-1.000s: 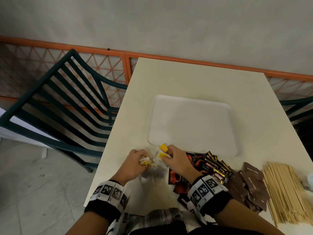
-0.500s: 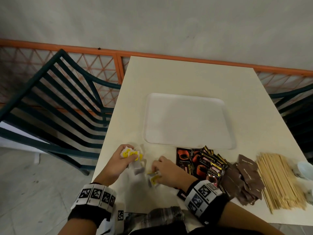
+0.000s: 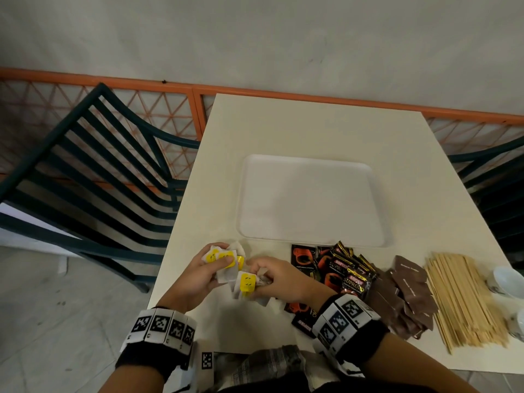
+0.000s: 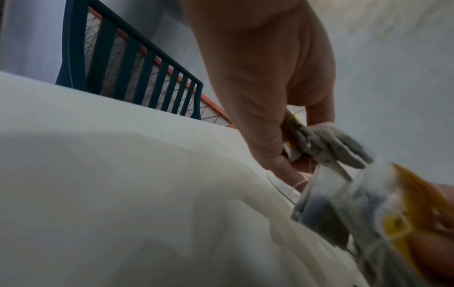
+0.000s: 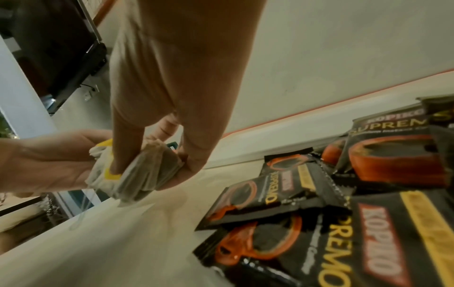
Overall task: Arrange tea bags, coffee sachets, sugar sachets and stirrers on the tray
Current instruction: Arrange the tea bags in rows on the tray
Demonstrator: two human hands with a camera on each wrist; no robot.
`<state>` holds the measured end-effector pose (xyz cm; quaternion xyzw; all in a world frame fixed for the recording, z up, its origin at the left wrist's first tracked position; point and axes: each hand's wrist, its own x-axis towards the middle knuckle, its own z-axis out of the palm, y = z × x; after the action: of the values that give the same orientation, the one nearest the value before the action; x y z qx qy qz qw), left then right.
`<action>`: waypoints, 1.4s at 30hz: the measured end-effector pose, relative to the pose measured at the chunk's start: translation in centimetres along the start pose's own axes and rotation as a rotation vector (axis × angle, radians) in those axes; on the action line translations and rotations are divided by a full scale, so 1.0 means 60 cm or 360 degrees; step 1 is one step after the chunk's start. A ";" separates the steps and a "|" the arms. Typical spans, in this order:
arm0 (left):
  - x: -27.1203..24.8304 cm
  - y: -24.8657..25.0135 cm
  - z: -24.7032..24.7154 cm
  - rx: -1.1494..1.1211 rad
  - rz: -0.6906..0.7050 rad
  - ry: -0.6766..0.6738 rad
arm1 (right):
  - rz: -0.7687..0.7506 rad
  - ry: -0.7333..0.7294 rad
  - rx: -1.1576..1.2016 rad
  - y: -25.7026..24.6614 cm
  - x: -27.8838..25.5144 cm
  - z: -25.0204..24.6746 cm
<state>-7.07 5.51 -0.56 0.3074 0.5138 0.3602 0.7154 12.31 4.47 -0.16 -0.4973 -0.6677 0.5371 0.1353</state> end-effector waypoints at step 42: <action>0.020 -0.003 0.224 -0.0671 0.0173 0.0005 | -0.0229 0.0222 0.0546 0.048 -0.032 -0.196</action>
<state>6.05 5.47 2.50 0.1778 0.4110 0.4983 0.7424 23.11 9.59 2.64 -0.4540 -0.5892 0.5962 0.3020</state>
